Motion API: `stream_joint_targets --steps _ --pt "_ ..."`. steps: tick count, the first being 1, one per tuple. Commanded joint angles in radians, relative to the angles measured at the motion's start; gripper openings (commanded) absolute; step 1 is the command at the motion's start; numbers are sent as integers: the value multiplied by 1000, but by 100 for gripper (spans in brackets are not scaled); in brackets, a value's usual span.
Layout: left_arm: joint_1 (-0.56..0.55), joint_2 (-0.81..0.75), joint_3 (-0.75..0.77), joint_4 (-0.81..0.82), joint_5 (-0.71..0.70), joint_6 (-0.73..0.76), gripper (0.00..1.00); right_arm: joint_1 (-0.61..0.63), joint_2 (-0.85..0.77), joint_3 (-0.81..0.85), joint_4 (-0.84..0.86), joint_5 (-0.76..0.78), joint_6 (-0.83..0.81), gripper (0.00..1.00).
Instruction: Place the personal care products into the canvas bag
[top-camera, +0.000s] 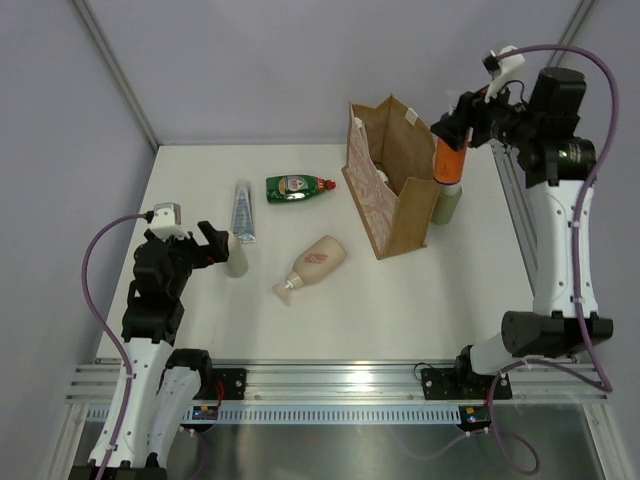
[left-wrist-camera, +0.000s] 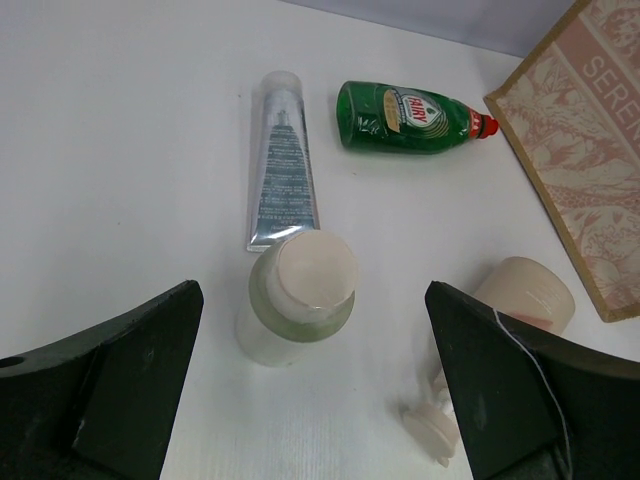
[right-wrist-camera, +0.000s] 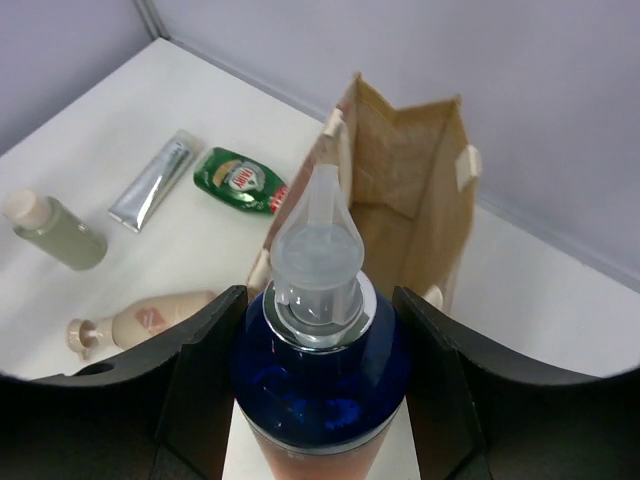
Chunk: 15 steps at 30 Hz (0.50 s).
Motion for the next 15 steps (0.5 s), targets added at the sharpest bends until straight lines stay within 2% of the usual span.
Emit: stream_joint_targets --steps 1,6,11,15 --pt "-5 -28 17 99 66 30 99 82 188 121 143 73 59 0" --pt "-15 -37 12 110 87 47 99 136 401 227 154 123 70 0" --pt "-16 -32 11 122 124 48 99 169 478 279 140 154 59 0" --pt "-16 -25 12 123 149 48 99 182 490 205 125 159 30 0"
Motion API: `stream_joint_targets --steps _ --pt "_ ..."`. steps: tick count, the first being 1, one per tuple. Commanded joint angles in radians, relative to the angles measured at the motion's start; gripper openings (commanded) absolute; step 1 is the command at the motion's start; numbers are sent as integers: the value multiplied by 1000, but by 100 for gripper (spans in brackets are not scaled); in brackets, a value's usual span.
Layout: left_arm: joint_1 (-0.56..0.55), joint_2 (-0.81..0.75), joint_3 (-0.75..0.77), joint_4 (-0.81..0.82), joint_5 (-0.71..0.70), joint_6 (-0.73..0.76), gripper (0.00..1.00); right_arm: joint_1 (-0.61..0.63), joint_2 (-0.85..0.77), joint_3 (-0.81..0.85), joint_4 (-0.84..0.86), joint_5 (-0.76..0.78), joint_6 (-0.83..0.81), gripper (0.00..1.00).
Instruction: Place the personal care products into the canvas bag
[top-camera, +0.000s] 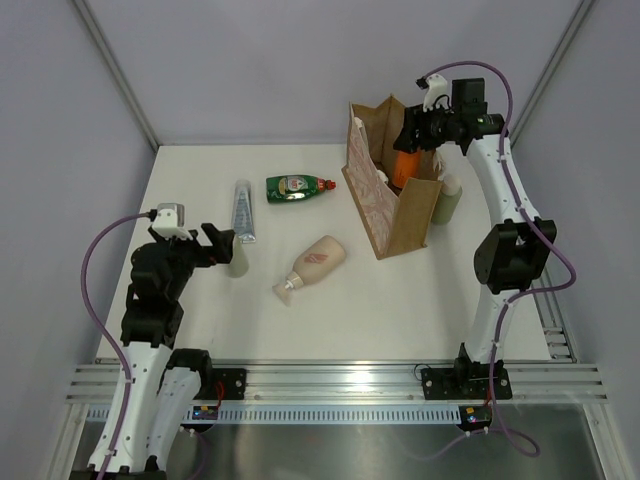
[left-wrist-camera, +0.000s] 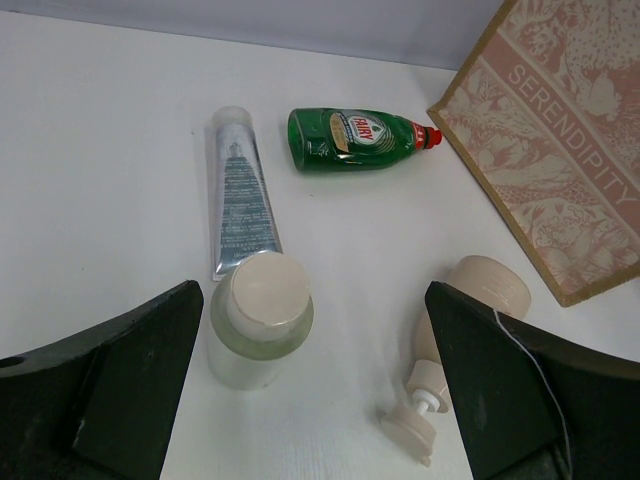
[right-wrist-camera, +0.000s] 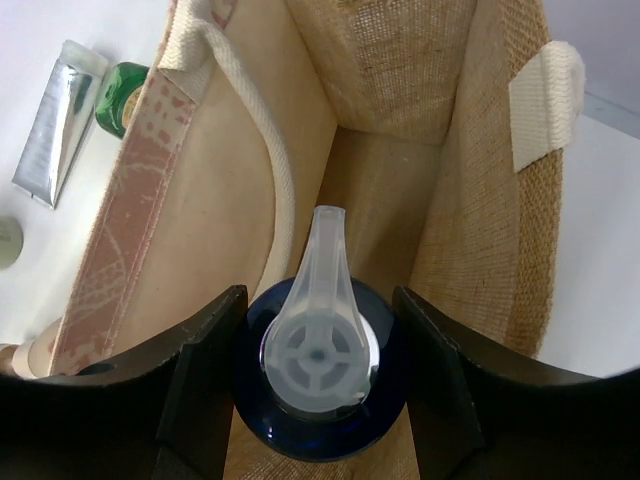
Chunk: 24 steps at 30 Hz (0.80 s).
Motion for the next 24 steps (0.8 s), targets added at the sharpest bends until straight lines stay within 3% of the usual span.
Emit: stream_joint_targets --steps 1,5,10,12,13,15,18,19,24 --pt "-5 8 12 78 63 23 99 29 -77 13 61 -19 -35 0" --pt "-5 14 5 117 204 6 99 72 -112 -158 14 56 -250 3" --pt "-17 11 -3 170 337 -20 99 93 -126 -304 21 181 -330 14" --pt "-28 12 -6 188 356 -34 99 93 -109 -314 9 214 -338 25" --pt "-43 14 -5 188 365 -39 99 93 -105 -320 4 224 -335 38" --pt "-61 28 4 170 362 -43 99 95 -105 -337 4 221 -329 44" --pt "-141 75 64 98 345 -34 99 93 -111 -324 -17 208 -286 78" --pt "-164 96 98 82 326 -31 99 93 -118 -314 -28 192 -275 97" --pt "-363 153 173 -10 200 9 99 92 -190 -161 -155 144 -243 99"
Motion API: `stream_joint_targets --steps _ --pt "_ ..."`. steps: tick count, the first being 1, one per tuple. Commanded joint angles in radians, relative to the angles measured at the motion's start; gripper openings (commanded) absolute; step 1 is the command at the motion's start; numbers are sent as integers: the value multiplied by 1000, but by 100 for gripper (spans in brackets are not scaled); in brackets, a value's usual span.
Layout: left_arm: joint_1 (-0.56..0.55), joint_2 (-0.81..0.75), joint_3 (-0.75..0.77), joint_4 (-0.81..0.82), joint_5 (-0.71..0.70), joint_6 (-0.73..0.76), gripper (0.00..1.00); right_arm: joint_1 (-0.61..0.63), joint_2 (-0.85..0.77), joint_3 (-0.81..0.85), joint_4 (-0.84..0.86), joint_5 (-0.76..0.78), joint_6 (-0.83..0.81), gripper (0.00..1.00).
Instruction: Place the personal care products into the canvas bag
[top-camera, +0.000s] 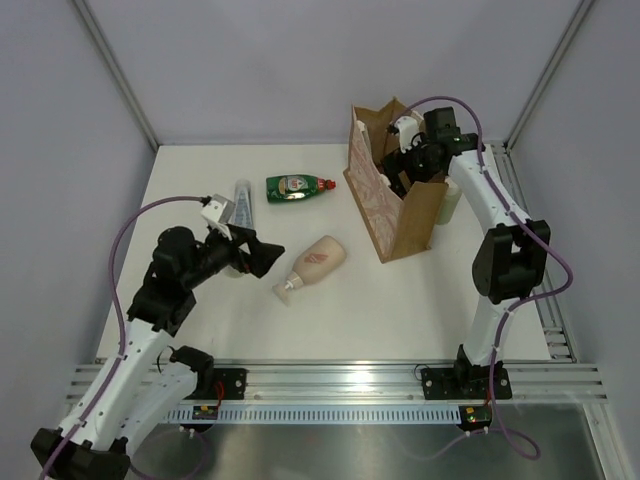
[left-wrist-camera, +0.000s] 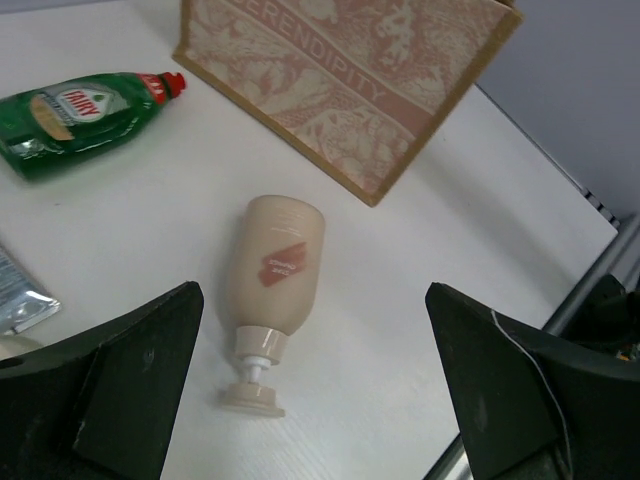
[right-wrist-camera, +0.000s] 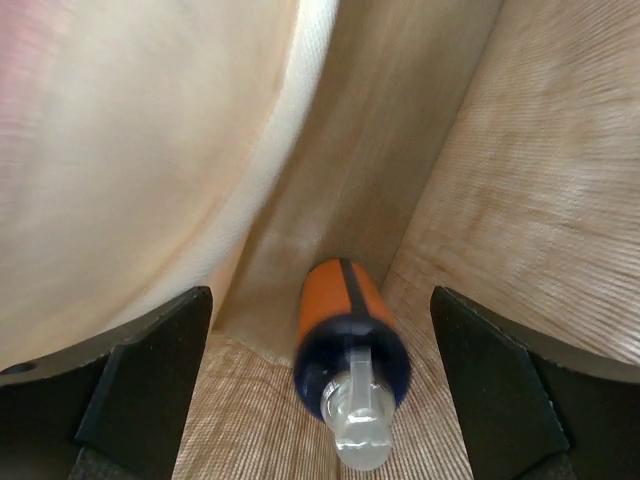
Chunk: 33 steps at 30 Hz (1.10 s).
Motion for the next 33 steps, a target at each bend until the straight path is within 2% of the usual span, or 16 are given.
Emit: stream_joint_targets --steps 1,5,9,12,14,18,21,25,29,31,33 --pt "-136 32 92 -42 -126 40 99 -5 -121 156 -87 -38 27 99" --pt "-265 100 129 -94 -255 78 99 -44 -164 311 -191 -84 39 100" --pt "-422 164 178 -147 -415 106 99 -127 -286 281 -202 -210 77 100" --pt "-499 224 198 -174 -553 120 99 -226 -429 171 -187 -377 50 100" --pt "-519 249 196 -183 -576 120 99 -274 -559 22 -149 -466 48 100" --pt "-542 287 149 -177 -593 121 99 -374 -775 -269 -14 -544 60 99" --pt "-553 351 121 -165 -611 168 99 -414 -938 -527 25 -604 69 99" --pt "-558 495 185 -197 -664 212 99 -423 -1033 -758 92 -666 74 99" --pt "-556 667 306 -239 -694 248 99 -440 -1101 -923 144 -736 1 99" --pt "-556 777 350 -278 -700 255 99 -443 -1119 -919 92 -772 -68 100" --pt "-555 847 406 -306 -697 279 99 -445 -1129 -923 92 -788 -69 99"
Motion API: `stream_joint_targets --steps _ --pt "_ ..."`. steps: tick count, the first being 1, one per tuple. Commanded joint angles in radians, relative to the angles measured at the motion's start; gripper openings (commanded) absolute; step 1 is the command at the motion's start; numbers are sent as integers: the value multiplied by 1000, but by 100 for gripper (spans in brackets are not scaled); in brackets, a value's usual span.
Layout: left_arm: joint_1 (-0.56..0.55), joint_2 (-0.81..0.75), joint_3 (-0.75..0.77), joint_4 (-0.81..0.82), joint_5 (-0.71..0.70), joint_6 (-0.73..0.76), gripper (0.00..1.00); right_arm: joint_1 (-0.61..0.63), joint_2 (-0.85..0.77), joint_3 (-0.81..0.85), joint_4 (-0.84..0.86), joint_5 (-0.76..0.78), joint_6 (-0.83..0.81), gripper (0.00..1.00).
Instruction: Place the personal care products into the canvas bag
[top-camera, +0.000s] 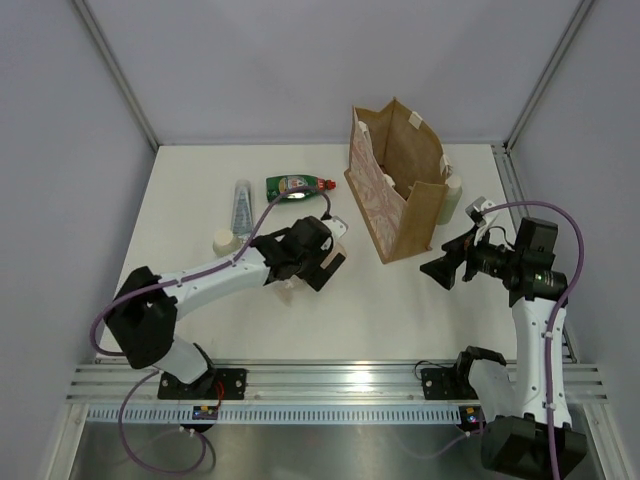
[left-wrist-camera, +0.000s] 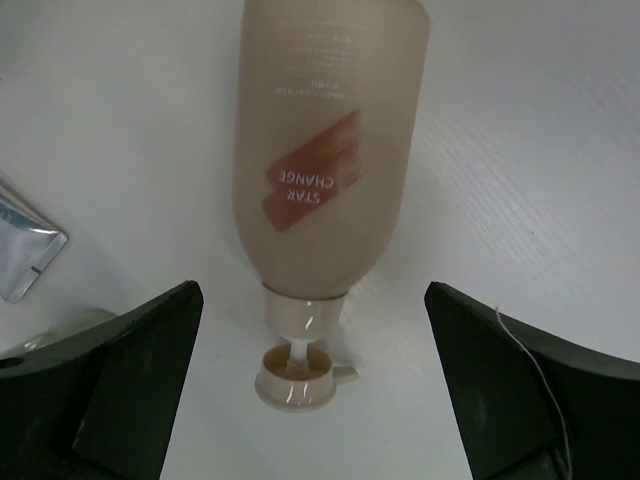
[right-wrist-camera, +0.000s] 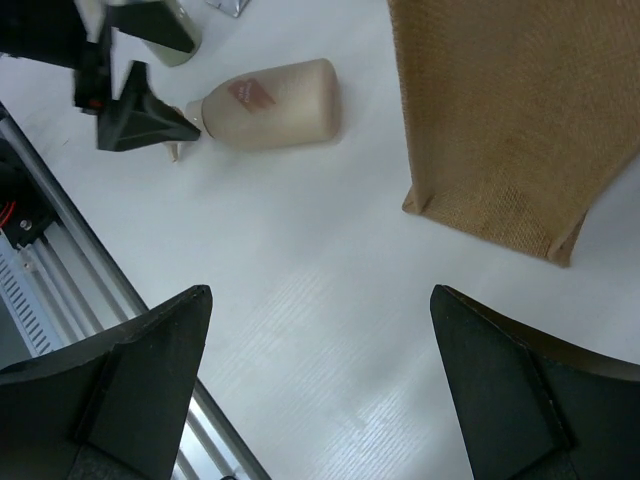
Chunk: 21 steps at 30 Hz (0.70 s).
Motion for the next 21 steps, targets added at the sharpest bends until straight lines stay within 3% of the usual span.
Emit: stream_joint_targets --steps 1,12,17,21 --pt "-1 110 106 -35 -45 59 99 -7 -52 19 54 -107 -67 100" --pt "28 390 282 -76 -28 56 99 -22 -49 30 18 -91 -91 100" --pt "104 426 295 -55 203 40 91 -31 -54 30 11 -111 -94 99" --pt "135 446 284 -58 305 36 88 -36 -46 36 -5 -122 -107 99"
